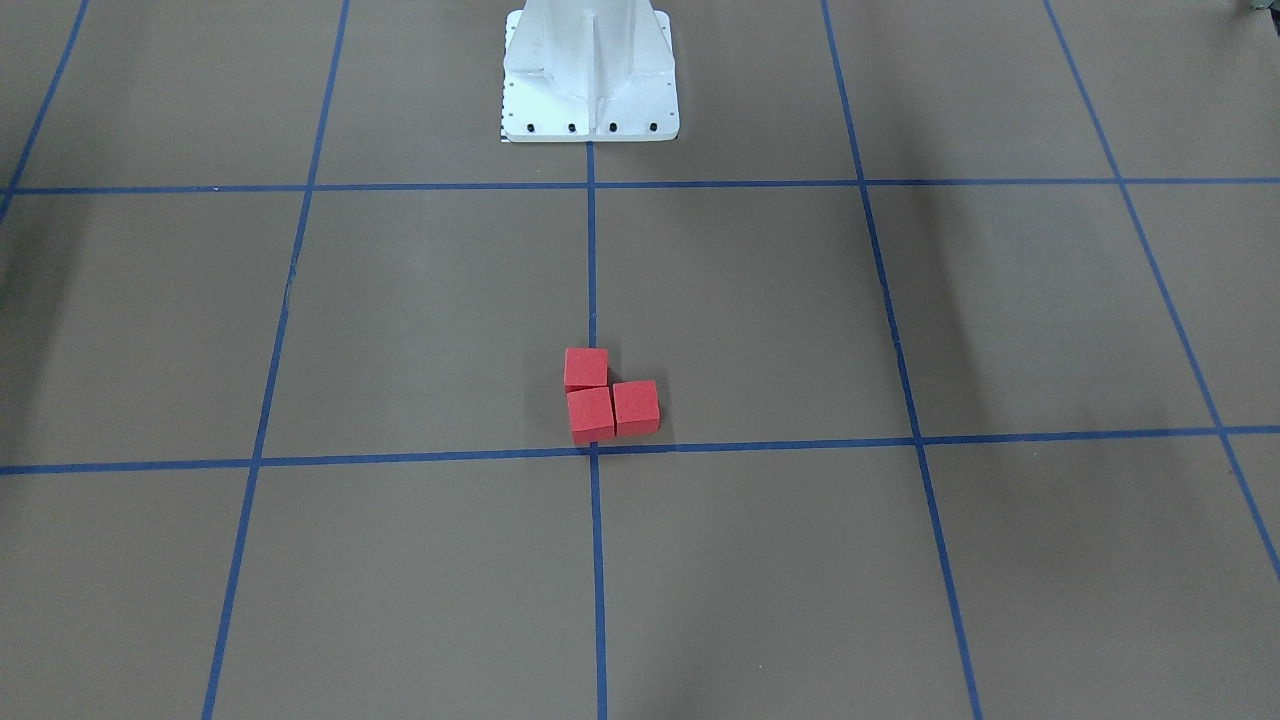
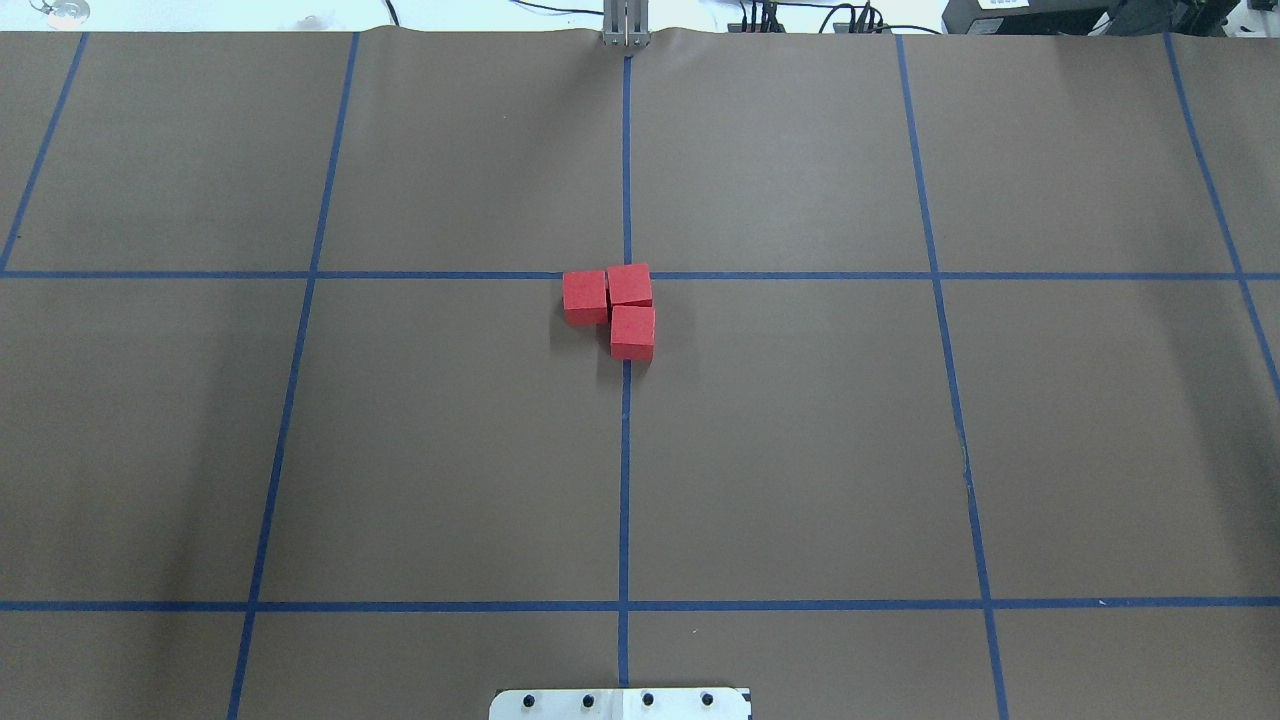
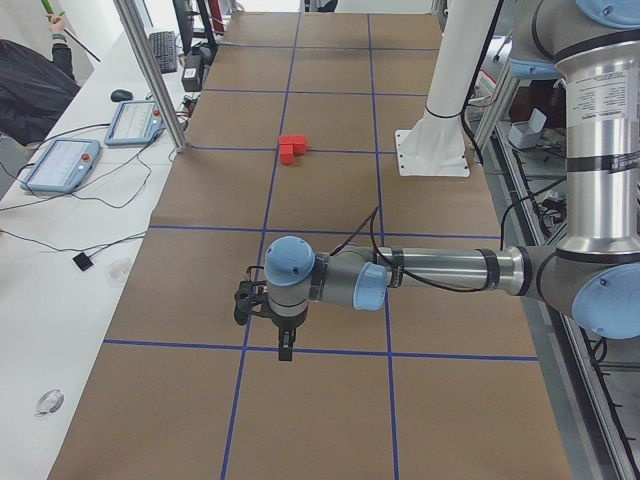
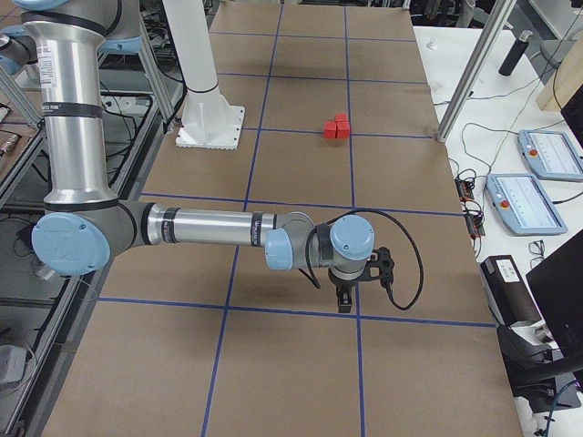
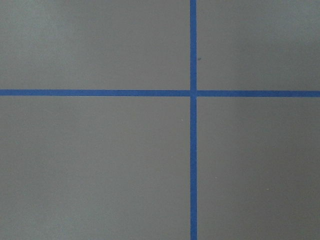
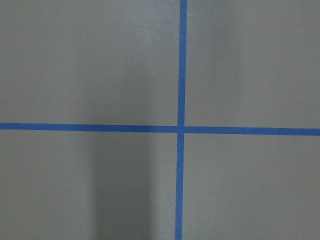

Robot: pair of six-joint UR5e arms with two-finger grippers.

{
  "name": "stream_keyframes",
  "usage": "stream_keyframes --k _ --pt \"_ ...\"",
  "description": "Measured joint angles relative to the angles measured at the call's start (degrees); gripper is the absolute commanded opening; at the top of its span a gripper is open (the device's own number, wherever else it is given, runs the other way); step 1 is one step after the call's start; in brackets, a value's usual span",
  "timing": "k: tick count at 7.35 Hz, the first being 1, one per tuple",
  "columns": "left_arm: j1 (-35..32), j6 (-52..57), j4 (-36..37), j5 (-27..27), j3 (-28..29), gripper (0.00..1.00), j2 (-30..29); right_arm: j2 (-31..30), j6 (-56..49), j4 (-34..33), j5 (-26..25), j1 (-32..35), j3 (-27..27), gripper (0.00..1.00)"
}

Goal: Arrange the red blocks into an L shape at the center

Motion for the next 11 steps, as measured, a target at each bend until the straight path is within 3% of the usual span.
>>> stream_keyframes --k 3,6,11 --pt "0.0 0.0 0.0 0.1 0.0 1.0 0.0 -0.3 0.1 -1.2 0.2 1.5 2.2 0.99" --pt "-0.1 0.0 0.0 0.1 -0.1 1.0 0.0 -1.6 -0.5 -4.8 -4.1 0.4 4.8 0.99" --pt "-0.1 0.0 0.0 0.0 0.0 1.0 0.0 -2.3 -0.5 -5.1 -4.1 0.4 5.6 0.99"
